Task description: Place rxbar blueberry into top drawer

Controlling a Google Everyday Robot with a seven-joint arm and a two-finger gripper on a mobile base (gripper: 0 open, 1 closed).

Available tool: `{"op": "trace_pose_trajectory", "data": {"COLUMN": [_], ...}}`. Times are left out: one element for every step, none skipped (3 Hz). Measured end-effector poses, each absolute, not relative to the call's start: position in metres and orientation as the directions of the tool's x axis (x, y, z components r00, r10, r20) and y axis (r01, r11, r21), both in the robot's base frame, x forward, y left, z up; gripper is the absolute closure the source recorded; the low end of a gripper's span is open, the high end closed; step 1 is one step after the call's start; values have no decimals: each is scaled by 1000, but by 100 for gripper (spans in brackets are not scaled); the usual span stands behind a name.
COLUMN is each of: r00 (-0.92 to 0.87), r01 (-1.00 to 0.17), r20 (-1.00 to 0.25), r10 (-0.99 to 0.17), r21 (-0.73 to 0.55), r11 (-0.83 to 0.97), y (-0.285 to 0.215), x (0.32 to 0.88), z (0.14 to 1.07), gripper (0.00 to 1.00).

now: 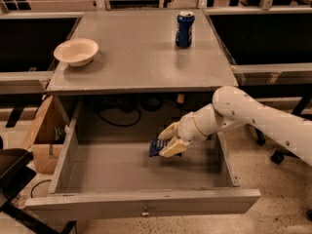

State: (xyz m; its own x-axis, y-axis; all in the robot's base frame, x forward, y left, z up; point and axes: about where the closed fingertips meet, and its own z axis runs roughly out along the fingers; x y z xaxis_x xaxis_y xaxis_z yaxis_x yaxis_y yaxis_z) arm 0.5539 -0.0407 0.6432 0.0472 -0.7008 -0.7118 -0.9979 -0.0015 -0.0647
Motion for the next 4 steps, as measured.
{"op": "trace_pose_trajectory", "data": {"r00": [47, 47, 72, 138], "r01": [-998, -998, -995, -984], "r20": [-712, -712, -761, -787], "r10": [-701, -701, -645, -602], "r21": [-65, -65, -104, -180], "r11": [-2, -2, 11, 10], "y": [-41, -41, -46, -68], "x": [554, 554, 548, 521], "z": [643, 643, 657, 701], "gripper": [11, 0, 0, 0]}}
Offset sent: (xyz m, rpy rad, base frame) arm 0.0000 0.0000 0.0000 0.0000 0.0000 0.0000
